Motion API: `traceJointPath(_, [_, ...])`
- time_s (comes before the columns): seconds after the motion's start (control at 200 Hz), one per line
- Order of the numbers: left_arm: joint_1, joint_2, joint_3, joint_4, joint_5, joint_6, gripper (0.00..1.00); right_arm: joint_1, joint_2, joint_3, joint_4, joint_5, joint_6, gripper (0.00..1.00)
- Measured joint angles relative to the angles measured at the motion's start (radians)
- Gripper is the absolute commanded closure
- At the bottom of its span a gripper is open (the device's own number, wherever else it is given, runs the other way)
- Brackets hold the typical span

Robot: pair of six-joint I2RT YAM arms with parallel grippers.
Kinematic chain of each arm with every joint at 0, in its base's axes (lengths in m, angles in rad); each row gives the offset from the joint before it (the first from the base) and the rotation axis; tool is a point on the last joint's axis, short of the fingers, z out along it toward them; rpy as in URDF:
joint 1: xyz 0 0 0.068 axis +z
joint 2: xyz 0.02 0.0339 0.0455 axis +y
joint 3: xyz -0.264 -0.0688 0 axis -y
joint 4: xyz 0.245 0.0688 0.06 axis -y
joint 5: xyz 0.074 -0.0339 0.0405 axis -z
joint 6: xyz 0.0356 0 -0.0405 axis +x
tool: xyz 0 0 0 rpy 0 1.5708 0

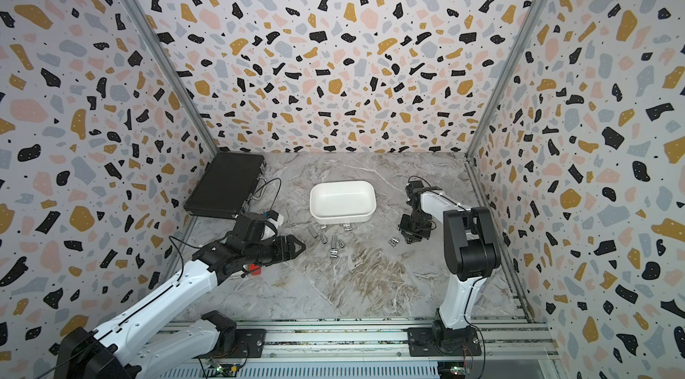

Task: Put the socket on the desktop into the storage box
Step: Pick up the socket head at the center of the board.

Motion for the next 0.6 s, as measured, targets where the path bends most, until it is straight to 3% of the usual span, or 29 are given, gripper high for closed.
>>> traceJointPath(0.225, [-0.003,0.011,0.0,-0.001,-0.018,-0.003,0.23,0.013,-0.084,0.026,-0.039,-0.021,-0.007,0.83])
traceJointPath(0.601, [-0.004,0.023,0.067,-0.056,-0.116,0.002,0.23,0.092,-0.07,0.266,-0.111,-0.034,-0.018,0.83])
